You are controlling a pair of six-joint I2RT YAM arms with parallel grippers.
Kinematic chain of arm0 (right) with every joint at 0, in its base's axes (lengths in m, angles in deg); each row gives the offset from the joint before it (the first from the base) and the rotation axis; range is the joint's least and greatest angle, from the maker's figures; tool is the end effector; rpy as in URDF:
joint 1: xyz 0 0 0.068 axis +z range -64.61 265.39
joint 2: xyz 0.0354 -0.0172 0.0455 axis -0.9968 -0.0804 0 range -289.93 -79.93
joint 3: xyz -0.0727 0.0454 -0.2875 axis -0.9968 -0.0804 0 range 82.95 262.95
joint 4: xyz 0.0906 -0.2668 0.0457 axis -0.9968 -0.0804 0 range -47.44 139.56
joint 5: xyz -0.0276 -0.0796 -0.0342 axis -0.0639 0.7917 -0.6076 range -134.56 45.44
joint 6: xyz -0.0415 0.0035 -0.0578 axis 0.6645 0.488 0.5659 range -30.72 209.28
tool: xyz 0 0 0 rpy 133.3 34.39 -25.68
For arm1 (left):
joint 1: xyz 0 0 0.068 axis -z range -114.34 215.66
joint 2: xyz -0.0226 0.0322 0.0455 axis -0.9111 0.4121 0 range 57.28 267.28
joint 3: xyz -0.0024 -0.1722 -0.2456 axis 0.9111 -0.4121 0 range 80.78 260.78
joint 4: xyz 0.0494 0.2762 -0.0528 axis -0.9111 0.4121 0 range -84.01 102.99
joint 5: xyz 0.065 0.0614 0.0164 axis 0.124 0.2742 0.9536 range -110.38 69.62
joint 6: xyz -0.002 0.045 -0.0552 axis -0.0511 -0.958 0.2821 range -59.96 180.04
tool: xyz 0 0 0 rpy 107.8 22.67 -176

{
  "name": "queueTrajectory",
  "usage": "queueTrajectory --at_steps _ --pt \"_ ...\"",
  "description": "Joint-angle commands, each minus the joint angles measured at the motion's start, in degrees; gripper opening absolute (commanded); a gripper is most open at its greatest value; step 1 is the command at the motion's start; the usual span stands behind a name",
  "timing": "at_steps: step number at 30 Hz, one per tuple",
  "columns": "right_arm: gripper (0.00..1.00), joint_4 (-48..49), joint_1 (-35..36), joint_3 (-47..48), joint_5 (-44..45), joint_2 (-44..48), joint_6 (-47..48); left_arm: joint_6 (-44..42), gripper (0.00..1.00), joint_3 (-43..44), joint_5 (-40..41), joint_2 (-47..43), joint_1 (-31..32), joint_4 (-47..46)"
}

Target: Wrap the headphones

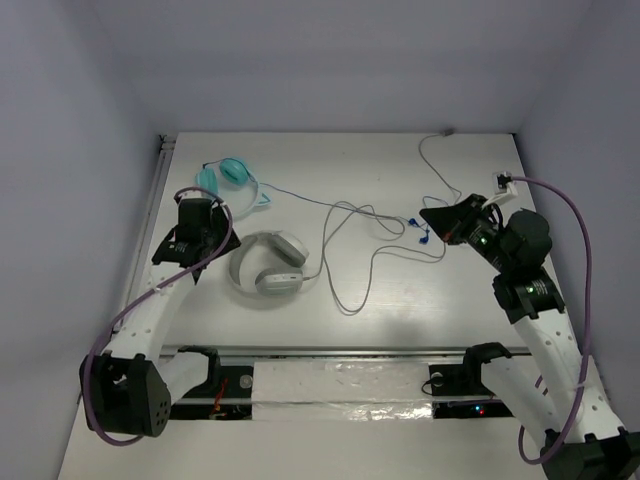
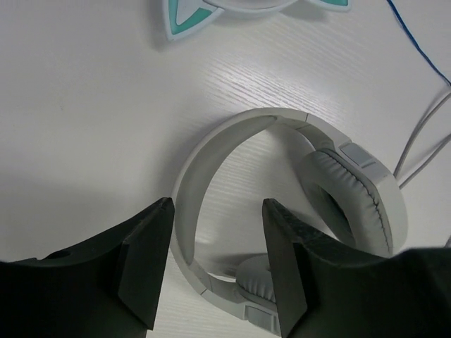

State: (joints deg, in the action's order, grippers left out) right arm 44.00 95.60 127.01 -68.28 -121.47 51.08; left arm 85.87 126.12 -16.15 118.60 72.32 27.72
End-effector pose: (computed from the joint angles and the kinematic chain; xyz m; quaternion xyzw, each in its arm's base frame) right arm 0.1891 0.0581 0.3722 0.0345 0.7233 0.4121 0.5530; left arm 0.2600 -0.0261 0.2719 -0.1654 0.8818 -0.0913 0.4320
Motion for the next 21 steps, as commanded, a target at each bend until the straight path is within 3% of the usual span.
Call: queueTrajectory --at_steps 1,5,21 --pt "0.10 2.66 0.42 -0.46 0.53 1.72 0.58 -0.78 0.52 -1.39 -1.59 1.60 -0.33 -2.66" --pt "0.24 3.98 0.94 -1.69 -0.18 1.03 0.31 -1.13 0.58 -3.68 -2.91 4.42 -0.33 -4.77" --pt "0.26 4.60 0.94 -2.04 -0.27 1.37 0.67 -1.39 0.55 -4.56 -2.65 17.07 -0.33 -5.56"
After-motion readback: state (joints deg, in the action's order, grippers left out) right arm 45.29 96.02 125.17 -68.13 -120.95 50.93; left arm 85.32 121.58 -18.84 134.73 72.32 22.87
